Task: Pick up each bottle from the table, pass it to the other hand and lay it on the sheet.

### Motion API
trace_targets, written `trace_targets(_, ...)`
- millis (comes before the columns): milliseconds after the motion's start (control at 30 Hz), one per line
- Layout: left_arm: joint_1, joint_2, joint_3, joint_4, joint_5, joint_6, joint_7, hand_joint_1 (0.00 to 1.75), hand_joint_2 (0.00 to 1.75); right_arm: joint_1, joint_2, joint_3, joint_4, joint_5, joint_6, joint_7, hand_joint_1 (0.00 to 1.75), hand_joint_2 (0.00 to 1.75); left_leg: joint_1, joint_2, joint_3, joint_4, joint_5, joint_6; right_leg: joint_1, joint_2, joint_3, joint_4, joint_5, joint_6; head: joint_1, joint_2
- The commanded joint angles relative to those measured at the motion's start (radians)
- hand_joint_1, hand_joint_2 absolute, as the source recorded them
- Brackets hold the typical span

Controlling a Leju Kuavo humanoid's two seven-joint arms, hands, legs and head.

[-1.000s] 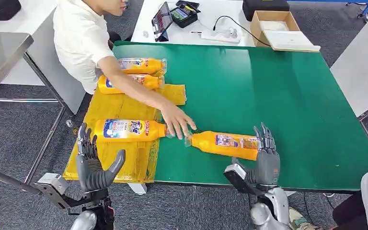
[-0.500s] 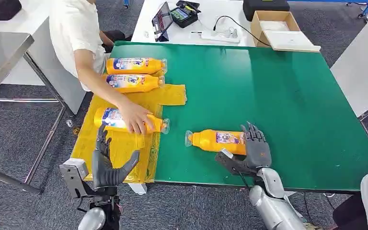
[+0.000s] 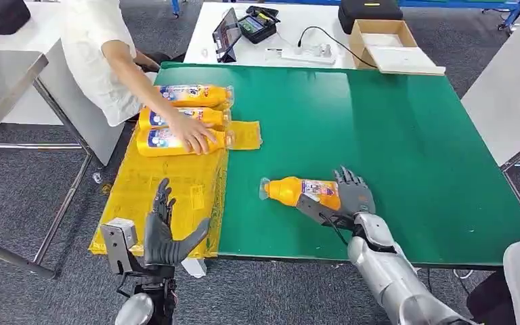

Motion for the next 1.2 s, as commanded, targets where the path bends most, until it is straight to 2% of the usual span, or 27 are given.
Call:
trace_targets(33, -0.031, 0.029, -0.022, 0.048, -0.001, -0.009, 0.01, 0.0, 1.75, -0.009, 0.011, 0.057, 0.125, 0.0, 0.054, 0.016, 1.73, 1.75, 0.0, 0.0, 0.0, -0.003, 0.003, 0.002, 0.001, -0.003, 0.0, -0.003, 0.002, -0.003, 0.0, 0.0)
trace_targets(133, -0.036, 0.03, -0.02, 0.056, 0.01, -0.038, 0.023, 0.0, 1.75, -0.034, 0.013, 0.083, 0.145, -0.01, 0.148, 0.055, 1.75, 1.75, 0.0, 0.0, 0.0, -0.002, 0.003, 0.001, 0.001, -0.002, 0.001, -0.002, 0.002, -0.002, 0.0, 0.0)
trace_targets(233, -0.037, 0.031, -0.016, 0.049, 0.013, -0.044, 0.021, 0.0, 1.75, -0.039, 0.016, 0.076, 0.131, -0.06, 0.172, 0.016, 1.75, 1.75, 0.001, 0.0, 0.002, -0.002, 0.003, 0.001, 0.002, -0.003, 0.003, -0.002, 0.002, -0.002, 0.0, 0.0)
trace_targets(333, -0.063, 0.042, -0.039, 0.082, 0.032, -0.071, 0.004, 0.0, 1.75, -0.018, 0.008, -0.041, 0.121, -0.311, 0.377, -0.178, 1.75, 1.75, 0.001, 0.001, 0.003, -0.001, 0.003, 0.001, 0.002, -0.003, 0.004, -0.002, 0.001, -0.001, 0.0, 0.0)
trace_targets(367, -0.071, 0.042, -0.045, 0.095, 0.038, -0.072, -0.003, 0.0, 1.75, -0.009, -0.004, -0.039, 0.114, -0.34, 0.399, -0.203, 1.75, 1.75, 0.001, 0.0, 0.002, -0.003, 0.004, 0.002, 0.002, -0.004, 0.004, -0.003, 0.001, -0.002, 0.0, 0.0)
trace_targets(433, -0.078, 0.048, -0.057, 0.107, 0.05, -0.068, -0.016, 0.0, 1.75, 0.008, -0.012, -0.023, 0.093, -0.409, 0.394, -0.258, 1.75, 1.75, 0.001, -0.001, 0.004, -0.004, 0.005, 0.002, 0.003, -0.006, 0.006, -0.005, 0.002, -0.002, 0.0, 0.0)
trace_targets(533, -0.069, 0.061, -0.066, 0.098, 0.063, -0.07, -0.015, 0.0, 1.75, 0.035, -0.002, -0.018, 0.049, -0.52, 0.415, -0.309, 1.75, 1.75, 0.001, 0.003, 0.007, -0.003, 0.002, -0.001, 0.003, 0.001, 0.007, -0.003, 0.001, -0.002, 0.0, 0.0)
trace_targets(667, -0.054, 0.071, -0.069, 0.082, 0.074, -0.071, -0.016, 0.0, 1.75, 0.072, 0.009, -0.021, -0.035, -0.63, 0.399, -0.355, 1.75, 1.75, 0.002, 0.003, 0.006, -0.003, 0.002, 0.0, 0.003, 0.001, 0.006, -0.004, 0.002, -0.003, 0.0, 0.0)
trace_targets(933, -0.052, 0.074, -0.071, 0.077, 0.076, -0.07, -0.017, 0.0, 1.75, 0.082, 0.003, 0.003, -0.069, -0.657, 0.396, -0.335, 1.75, 1.75, 0.002, 0.004, 0.005, -0.002, 0.001, 0.0, 0.003, 0.002, 0.005, -0.002, 0.001, -0.002, 0.0, 0.0)
trace_targets(967, -0.051, 0.072, -0.069, 0.076, 0.08, -0.067, -0.018, 0.0, 1.75, 0.087, 0.006, -0.003, -0.082, -0.685, 0.395, -0.361, 1.75, 1.75, 0.002, 0.004, 0.005, -0.002, 0.001, 0.0, 0.003, 0.002, 0.005, -0.002, 0.001, -0.002, 0.0, 0.0)
trace_targets(1100, -0.043, 0.058, -0.056, 0.094, 0.086, -0.007, -0.034, 0.0, 1.75, 0.172, 0.033, 0.01, -0.303, -0.811, 0.352, -0.428, 1.75, 1.75, 0.002, 0.005, 0.004, -0.002, 0.002, 0.0, 0.003, 0.002, 0.004, -0.002, 0.002, -0.003, 0.0, 0.0)
trace_targets(1200, -0.043, 0.065, -0.103, 0.149, 0.164, -0.078, -0.001, 0.0, 1.75, 0.228, 0.045, 0.072, -0.475, -0.837, 0.322, -0.417, 1.75, 1.75, 0.001, 0.006, 0.002, -0.002, 0.001, -0.001, 0.002, 0.004, 0.002, -0.001, 0.001, -0.002, 0.0, 0.0)
